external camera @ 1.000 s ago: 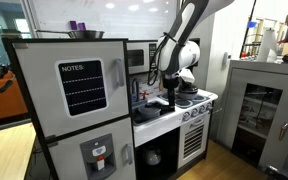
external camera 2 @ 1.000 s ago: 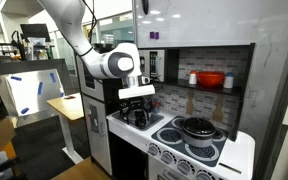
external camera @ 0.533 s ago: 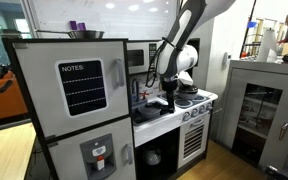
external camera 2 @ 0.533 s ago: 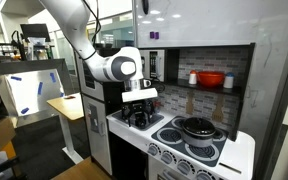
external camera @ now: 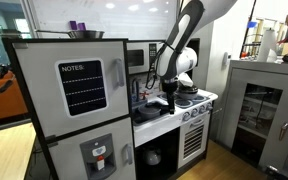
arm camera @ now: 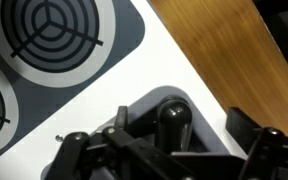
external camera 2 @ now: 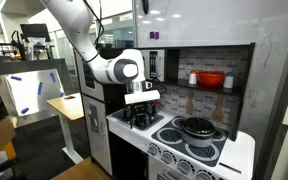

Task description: Remove the pot from the sink and put it on the stove

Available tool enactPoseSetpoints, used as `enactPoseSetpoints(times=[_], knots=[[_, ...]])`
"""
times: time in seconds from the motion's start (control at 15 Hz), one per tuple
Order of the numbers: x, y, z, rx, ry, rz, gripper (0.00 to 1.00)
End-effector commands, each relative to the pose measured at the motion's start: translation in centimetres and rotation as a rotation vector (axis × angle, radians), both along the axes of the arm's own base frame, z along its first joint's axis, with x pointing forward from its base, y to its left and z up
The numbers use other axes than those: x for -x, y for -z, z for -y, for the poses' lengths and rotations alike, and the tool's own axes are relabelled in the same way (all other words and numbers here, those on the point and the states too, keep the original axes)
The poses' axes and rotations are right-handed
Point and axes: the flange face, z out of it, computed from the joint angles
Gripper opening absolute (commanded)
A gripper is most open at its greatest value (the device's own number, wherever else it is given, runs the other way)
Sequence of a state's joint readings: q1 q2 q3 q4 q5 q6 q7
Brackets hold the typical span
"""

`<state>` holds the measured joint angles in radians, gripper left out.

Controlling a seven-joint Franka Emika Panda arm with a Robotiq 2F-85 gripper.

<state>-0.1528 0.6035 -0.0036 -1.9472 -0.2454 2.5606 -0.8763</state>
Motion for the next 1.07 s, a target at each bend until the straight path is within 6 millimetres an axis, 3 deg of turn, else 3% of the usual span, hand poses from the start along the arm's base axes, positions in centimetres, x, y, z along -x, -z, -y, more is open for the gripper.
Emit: enactPoseSetpoints(times=[0.0,0.6,1.0], knots=[[-0.41,0.24,0.37,-0.016,-0.023,0.012,0.74],[0.11,0.07,-0.16,-0.013,-0.045,-0.012,0.13],[0.14,0.02,-0.13,-0.014,-0.039,-0.013,0.09]])
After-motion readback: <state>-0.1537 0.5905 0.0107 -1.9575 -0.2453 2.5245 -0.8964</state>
